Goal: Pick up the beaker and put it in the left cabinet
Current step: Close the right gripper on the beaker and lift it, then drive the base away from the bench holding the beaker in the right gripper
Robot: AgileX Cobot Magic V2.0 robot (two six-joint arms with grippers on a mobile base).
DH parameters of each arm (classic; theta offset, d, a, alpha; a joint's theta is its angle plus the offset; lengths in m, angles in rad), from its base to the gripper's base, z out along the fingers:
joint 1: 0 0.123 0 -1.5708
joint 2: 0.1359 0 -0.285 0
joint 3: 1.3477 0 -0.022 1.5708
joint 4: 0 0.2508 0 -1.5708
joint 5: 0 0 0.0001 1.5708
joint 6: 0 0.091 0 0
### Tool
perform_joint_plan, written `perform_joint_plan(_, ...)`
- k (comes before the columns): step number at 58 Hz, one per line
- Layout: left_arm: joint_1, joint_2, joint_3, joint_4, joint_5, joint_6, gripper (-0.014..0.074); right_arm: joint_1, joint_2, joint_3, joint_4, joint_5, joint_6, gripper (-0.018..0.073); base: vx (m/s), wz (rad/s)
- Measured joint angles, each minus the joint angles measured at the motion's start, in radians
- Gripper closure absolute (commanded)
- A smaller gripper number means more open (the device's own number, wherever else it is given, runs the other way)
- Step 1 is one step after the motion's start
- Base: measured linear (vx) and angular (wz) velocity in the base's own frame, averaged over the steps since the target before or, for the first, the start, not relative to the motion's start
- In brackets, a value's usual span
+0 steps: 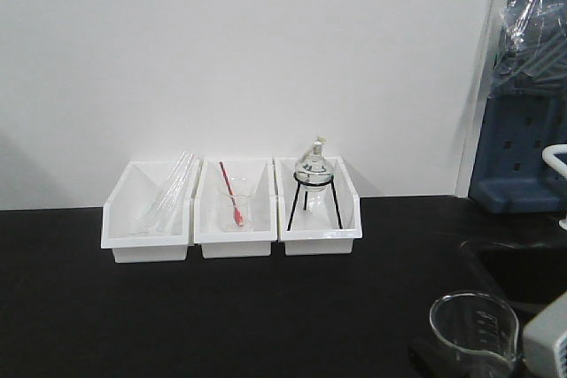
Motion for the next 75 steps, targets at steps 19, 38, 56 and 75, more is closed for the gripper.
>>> perform_joint_plan(19, 0.000, 0.000, 0.000, 0.000, 0.000, 0.000, 0.0596, 0.000, -0.050, 0.022, 0.000, 0.006, -0.001, 0.0564, 0.00, 0.02)
perform_joint_plan(38, 0.000, 0.000, 0.000, 0.000, 0.000, 0.000, 0.0596, -0.001, -0.051, 0.022, 0.000, 0.007, -0.001, 0.0564, -0.04, 0.17)
perform_joint_plan(56, 0.000, 0.000, 0.000, 0.000, -0.001, 0.000, 0.0596, -0.001, -0.051, 0.022, 0.001, 0.007, -0.001, 0.0564, -0.09, 0.35)
perform_joint_plan(75, 0.000, 0.000, 0.000, 0.000, -0.001, 0.000, 0.0596, -0.001, -0.051, 0.025, 0.001, 0.008, -0.001, 0.0564, -0.09, 0.35)
